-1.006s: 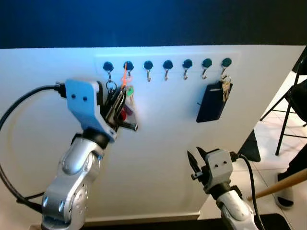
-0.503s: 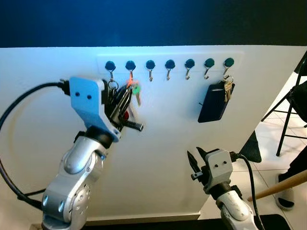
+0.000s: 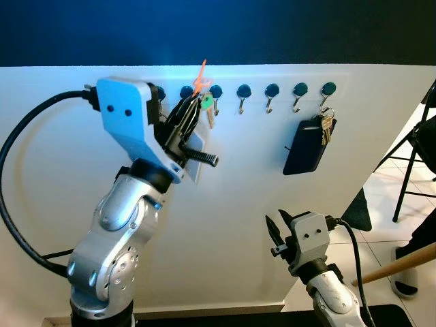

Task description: Hang keys on a hook

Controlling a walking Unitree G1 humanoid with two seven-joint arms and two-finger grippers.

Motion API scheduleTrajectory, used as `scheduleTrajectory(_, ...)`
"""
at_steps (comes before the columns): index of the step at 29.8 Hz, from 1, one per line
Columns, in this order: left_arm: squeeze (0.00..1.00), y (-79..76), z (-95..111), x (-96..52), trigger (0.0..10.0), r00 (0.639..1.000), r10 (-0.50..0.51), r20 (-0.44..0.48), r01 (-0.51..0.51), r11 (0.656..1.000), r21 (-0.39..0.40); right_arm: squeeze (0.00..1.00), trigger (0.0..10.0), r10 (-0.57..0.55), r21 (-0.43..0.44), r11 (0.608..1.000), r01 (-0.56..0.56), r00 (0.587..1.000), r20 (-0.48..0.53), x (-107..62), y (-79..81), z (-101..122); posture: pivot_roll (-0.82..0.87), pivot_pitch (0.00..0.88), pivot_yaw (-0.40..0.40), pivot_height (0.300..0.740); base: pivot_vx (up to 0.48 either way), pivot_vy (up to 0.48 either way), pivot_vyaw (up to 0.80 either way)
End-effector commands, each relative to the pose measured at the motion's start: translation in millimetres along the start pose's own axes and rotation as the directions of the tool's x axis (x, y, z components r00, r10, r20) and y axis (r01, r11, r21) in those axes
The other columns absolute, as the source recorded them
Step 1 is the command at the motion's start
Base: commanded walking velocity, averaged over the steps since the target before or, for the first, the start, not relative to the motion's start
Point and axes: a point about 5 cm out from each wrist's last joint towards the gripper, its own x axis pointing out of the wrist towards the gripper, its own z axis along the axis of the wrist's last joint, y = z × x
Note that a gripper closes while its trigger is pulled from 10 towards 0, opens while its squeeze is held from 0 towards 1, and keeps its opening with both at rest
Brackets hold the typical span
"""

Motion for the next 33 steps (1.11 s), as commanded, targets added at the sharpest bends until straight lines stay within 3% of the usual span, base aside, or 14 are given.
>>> scheduleTrajectory(1,0.0,-7.9,-1,4.6,10.0,1.0,-0.021,0.013,0.021,1.0,-0.022,0.0,10.0,0.001,0.003,1.0,-0.001,1.0,-0.018,-2.7,1.3,-4,0.05,0.191,0.017,0.74,0.0,0.0,0.0)
scheduleTrajectory(9,0.0,-10.5,-17,13.1,10.0,0.999,-0.023,-0.029,0.023,1.0,0.013,0.0,10.0,-0.001,0.006,1.0,0.001,1.0,-0.016,-1.2,2.8,-4,0.05,0.19,0.023,0.74,0.0,0.0,0.0)
scheduleTrajectory(14,0.0,8.1,-30,11.9,10.0,0.995,0.056,-0.08,-0.05,0.996,0.075,0.0,10.0,-0.011,0.005,1.0,0.012,1.0,-0.018,-3.4,1.2,-5,0.05,0.19,0.028,0.74,0.0,0.0,0.0)
scheduleTrajectory(28,0.0,24.9,-48,7.1,10.0,0.982,0.146,-0.116,-0.129,0.982,0.139,0.0,10.0,-0.004,0.008,1.0,0.004,1.0,-0.013,0.0,3.3,-4,0.05,0.183,0.022,0.74,0.0,0.0,0.0)
scheduleTrajectory(33,0.0,24.0,-49,6.3,10.0,0.982,0.149,-0.113,-0.133,0.982,0.137,0.0,10.0,-0.002,0.007,1.0,0.002,1.0,-0.013,-0.1,3.3,-4,0.05,0.182,0.02,0.74,0.0,0.0,0.0)
